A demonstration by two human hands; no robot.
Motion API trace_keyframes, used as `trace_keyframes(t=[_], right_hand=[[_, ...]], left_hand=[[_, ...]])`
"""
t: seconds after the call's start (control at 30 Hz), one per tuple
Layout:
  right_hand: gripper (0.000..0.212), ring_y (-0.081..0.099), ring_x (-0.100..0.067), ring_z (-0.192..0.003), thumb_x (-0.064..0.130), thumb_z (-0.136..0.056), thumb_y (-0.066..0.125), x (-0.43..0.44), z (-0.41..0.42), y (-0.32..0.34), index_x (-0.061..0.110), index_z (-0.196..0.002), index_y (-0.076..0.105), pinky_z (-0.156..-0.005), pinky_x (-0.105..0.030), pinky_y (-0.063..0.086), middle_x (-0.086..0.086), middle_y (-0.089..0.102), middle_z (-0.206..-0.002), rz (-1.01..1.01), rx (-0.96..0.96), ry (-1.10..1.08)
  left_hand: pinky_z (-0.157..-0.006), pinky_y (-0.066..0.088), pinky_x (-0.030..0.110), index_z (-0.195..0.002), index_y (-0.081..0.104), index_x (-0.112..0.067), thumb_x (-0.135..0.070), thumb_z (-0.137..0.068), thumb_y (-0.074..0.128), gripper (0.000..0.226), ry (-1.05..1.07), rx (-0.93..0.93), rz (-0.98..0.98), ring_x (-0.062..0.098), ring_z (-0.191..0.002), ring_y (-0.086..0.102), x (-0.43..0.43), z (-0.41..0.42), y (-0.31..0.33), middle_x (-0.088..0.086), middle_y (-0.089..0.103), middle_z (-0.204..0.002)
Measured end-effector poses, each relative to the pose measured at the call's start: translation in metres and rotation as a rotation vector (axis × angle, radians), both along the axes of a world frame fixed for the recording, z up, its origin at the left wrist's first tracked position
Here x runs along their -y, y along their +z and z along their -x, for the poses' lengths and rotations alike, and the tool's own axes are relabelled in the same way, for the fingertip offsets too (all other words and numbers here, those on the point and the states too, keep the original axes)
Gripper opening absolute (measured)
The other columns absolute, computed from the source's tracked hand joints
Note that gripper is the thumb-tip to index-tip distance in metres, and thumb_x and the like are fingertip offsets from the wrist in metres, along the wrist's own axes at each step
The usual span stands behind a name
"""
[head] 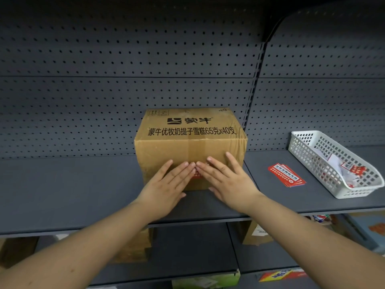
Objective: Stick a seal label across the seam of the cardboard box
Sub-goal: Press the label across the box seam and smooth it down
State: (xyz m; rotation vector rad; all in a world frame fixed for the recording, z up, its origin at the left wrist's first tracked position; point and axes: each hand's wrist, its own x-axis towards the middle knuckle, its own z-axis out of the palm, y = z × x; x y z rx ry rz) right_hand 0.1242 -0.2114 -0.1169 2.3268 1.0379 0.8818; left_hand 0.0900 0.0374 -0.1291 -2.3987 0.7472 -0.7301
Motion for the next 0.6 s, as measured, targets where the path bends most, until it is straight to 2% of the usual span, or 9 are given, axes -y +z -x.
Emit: trace_keyframes(t=[0.13,0.3,0.47,0.53,0.6], right_hand=[[0.066,0.021,-0.021,-0.146,0.043,-0.094,0.044,0.031,-0.004,0.001,0.022,-0.152,0.02,-0.116,-0.059,0.012,0.007,0.015,-0.158,-0.029,-0.018,-0.082],[0.065,0.014,-0.021,-0.146,0.04,-0.094,0.041,0.061,-0.005,0.002,0.022,-0.152,0.02,-0.115,-0.061,0.014,0.006,0.019,-0.158,-0.016,-0.009,-0.123],[0.068,0.012,-0.024,-0.147,0.038,-0.093,0.045,0.06,-0.001,0.001,0.021,-0.153,0.017,-0.115,-0.062,0.014,0.004,0.017,-0.159,-0.023,-0.037,-0.142],[0.073,0.01,-0.029,-0.147,0.033,-0.09,0.052,0.058,0.006,0.001,0.021,-0.153,0.017,-0.115,-0.061,0.014,0.003,0.015,-0.16,-0.033,-0.06,-0.129],[0.077,0.01,-0.034,-0.147,0.025,-0.084,0.058,0.059,0.011,0.002,0.022,-0.152,0.022,-0.115,-0.06,0.015,0.001,0.016,-0.16,-0.073,-0.091,-0.1]], left_hand=[[-0.117,-0.013,0.054,-0.15,-0.012,-0.006,-0.042,-0.099,0.021,0.071,0.033,-0.015,-0.017,0.024,-0.146,-0.016,-0.031,0.002,0.0,0.007,-0.009,-0.16],[-0.119,-0.007,0.053,-0.152,0.01,-0.008,-0.04,-0.098,0.02,0.064,0.028,-0.077,0.009,0.02,-0.147,-0.023,-0.058,0.007,0.0,0.005,0.001,-0.16],[-0.119,-0.005,0.054,-0.153,0.008,-0.01,-0.05,-0.097,0.018,0.069,0.043,-0.166,0.034,0.02,-0.148,-0.015,-0.055,0.008,-0.004,0.003,-0.016,-0.161],[-0.119,0.0,0.054,-0.153,0.015,-0.013,-0.053,-0.098,0.014,0.069,0.014,-0.171,0.075,0.02,-0.149,-0.007,-0.054,0.012,-0.001,0.005,-0.01,-0.162],[-0.118,0.005,0.053,-0.15,0.027,-0.016,-0.052,-0.099,0.013,0.064,-0.079,-0.16,0.164,0.019,-0.149,0.0,-0.049,0.019,0.005,0.007,0.008,-0.164]])
